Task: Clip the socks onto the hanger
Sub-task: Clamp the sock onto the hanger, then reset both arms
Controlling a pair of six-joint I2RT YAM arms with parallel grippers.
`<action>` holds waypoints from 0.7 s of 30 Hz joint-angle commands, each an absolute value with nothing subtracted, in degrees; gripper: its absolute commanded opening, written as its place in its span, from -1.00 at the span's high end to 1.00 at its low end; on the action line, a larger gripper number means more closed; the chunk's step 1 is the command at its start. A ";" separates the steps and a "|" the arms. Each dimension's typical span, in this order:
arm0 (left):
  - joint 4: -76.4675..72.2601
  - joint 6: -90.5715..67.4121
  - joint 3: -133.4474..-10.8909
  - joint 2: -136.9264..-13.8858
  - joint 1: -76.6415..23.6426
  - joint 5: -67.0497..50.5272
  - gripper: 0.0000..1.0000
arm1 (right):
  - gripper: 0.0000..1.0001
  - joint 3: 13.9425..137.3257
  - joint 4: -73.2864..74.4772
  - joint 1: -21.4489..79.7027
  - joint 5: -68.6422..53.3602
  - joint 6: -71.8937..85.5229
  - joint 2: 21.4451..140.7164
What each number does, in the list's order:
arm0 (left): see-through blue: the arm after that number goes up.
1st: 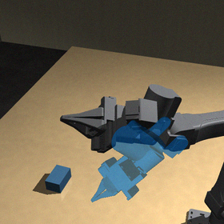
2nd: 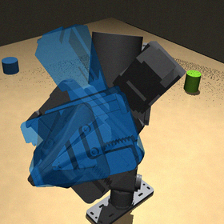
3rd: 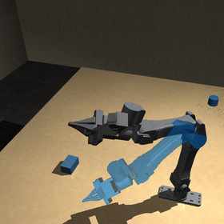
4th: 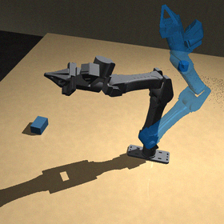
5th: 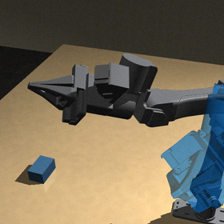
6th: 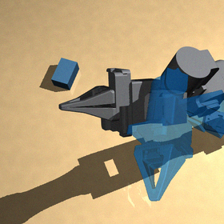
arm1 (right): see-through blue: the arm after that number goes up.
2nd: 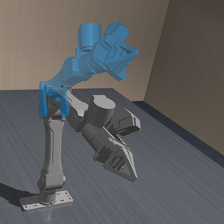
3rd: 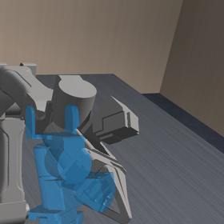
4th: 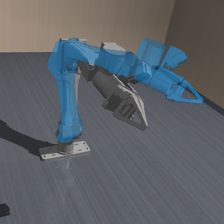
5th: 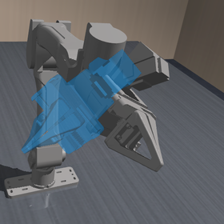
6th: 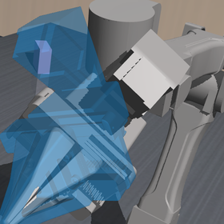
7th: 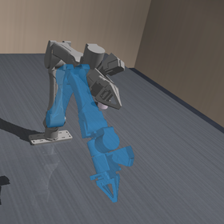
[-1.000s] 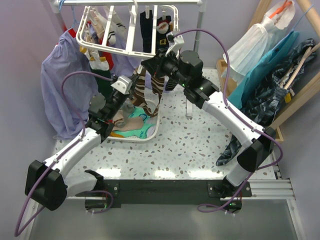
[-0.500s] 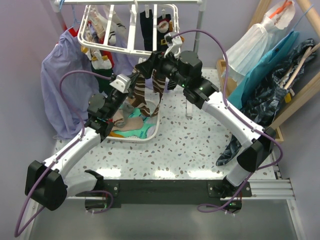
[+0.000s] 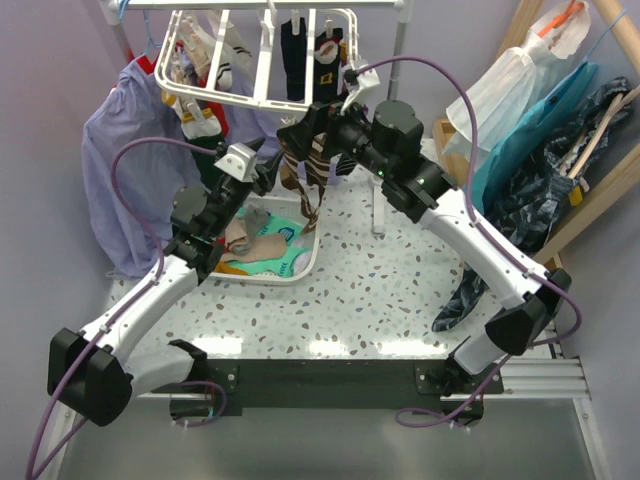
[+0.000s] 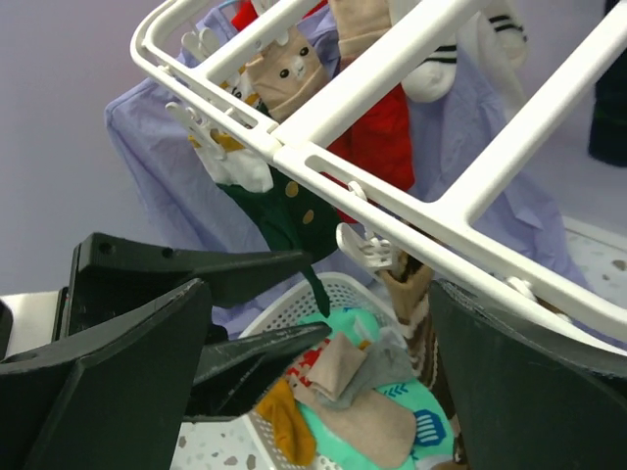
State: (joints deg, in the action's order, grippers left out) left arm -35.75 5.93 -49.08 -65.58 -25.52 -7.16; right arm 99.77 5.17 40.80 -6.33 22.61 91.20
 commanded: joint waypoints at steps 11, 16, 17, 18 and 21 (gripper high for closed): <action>-10.50 -3.16 -59.58 -48.97 -25.31 3.51 -0.94 | -0.97 93.26 12.66 40.52 12.03 1.85 71.65; 2.08 -3.69 -62.13 -39.13 -25.31 11.33 -1.00 | -0.97 85.00 10.82 40.43 17.83 -3.06 61.20; 4.20 -3.69 -62.40 -37.63 -25.31 12.21 -1.00 | -0.97 83.51 10.38 40.43 19.32 -3.69 59.43; 7.70 -3.69 -62.49 -34.40 -25.31 14.57 -1.00 | -0.97 80.36 9.76 40.52 19.94 -4.30 57.85; 13.52 -3.34 -61.88 -27.63 -25.31 18.61 -1.00 | -0.97 73.32 6.69 40.43 22.84 -6.06 51.08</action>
